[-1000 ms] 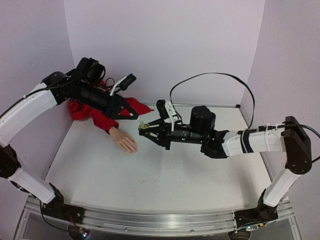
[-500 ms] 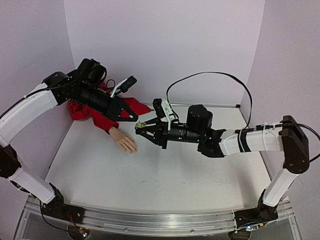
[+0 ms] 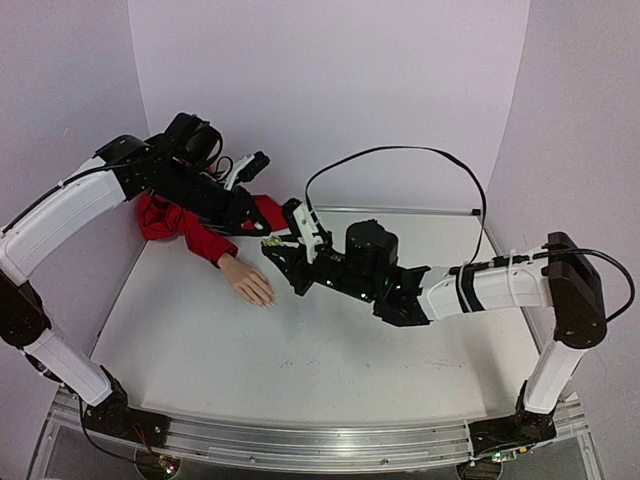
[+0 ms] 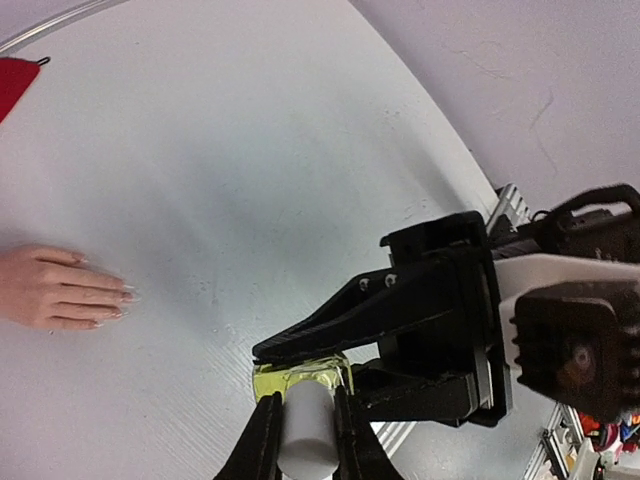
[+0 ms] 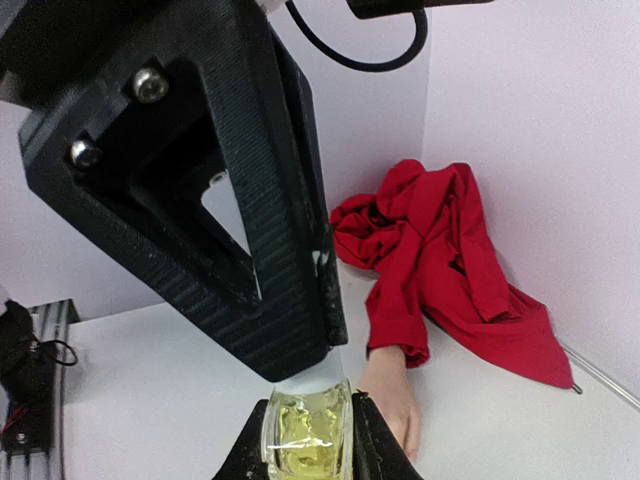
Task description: Paint the nails
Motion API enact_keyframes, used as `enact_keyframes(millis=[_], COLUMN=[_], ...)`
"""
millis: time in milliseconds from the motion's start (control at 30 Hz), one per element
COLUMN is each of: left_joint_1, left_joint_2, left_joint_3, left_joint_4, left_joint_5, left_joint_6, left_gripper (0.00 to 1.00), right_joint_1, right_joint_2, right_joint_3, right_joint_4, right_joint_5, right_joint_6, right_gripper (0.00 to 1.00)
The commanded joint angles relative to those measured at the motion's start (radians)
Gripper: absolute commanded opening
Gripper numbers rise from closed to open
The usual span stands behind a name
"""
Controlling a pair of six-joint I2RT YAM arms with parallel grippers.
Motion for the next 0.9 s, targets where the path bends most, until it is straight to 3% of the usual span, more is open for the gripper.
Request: enact_keyframes(millis=[0,333,500,600,667,767,867], left_joint_1=[-0.008,-0.028,-0.029,-0.029,-0.029,-0.030,-0.038], left_joint_2=[0.056,0.144,0.155,0.151,0.151,0.156,0.132], left_joint_3=[0.039,0.007,-0.016,-0.031,-0.043,-0.057,-0.081], left_joint_4=[-0.062,-0.062,-0.054,-0.054,-0.053,-0.054,-0.054], left_joint_5=[-0.074,-0.182,-0.137,-0.077,0.020,0.196,0.306], left_joint_6=[-0.059,-0.128,-0.109,-0.042,0.029,0.159,0.309], left_gripper=[0.00,0.00,0.00,0.00,0.00,0.00,0.00], right_joint_1=[0.030,0.049,0.038,0.002,-0.039,-0.132,-0.193], right_joint_2=[0.056,0.144,0.118,0.066,0.021,0.003,0.017], right_joint_3=[0.121,0.224,0.198,0.150,0.111,0.121,0.157], right_joint_4=[0.188,0.289,0.325,0.326,0.327,0.313,0.362], right_joint_5=[0.291,0.436,0.305,0.124,-0.085,-0.591,-0.957], right_joint_6=[-0.092,-0.120,-0.121,-0.059,-0.009,0.150,0.324], right_gripper=[0.00,0.00,0.00,0.00,0.00,0.00,0.00])
